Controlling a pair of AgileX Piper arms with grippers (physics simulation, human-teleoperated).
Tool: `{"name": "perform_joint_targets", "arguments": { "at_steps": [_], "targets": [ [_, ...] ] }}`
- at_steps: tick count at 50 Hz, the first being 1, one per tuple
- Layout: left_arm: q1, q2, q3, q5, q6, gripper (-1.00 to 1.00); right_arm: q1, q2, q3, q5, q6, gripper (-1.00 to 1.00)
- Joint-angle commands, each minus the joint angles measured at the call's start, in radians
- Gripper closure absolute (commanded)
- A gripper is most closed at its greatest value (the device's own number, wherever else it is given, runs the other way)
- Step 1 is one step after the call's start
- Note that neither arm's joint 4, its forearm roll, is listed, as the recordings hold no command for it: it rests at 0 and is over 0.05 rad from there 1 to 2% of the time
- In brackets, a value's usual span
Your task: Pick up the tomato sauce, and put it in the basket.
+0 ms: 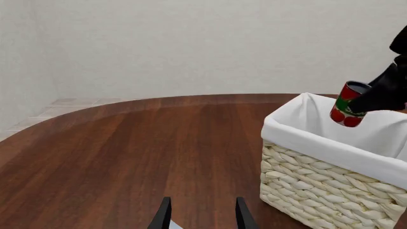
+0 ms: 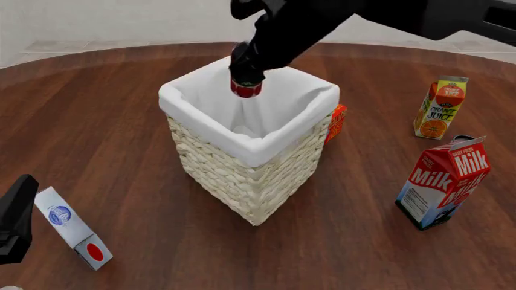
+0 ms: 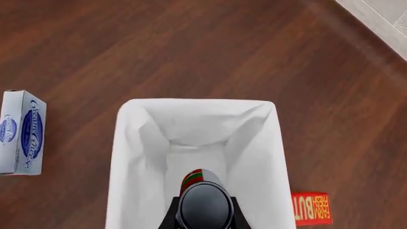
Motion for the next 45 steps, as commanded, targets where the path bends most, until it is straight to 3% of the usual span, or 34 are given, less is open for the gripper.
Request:
{"name": "perform_joint_targets", "arguments": {
  "at_steps": [1,45],
  "targets": [
    [0.0,0.0,0.0,0.0,0.0,-1.0,-0.001,0.023,0.014,-0.019,0.022,1.0],
    [0.0,0.0,0.0,0.0,0.0,-1.0,-0.014,0.091,0.038,-0.038,0.021,1.0]
  ]
}}
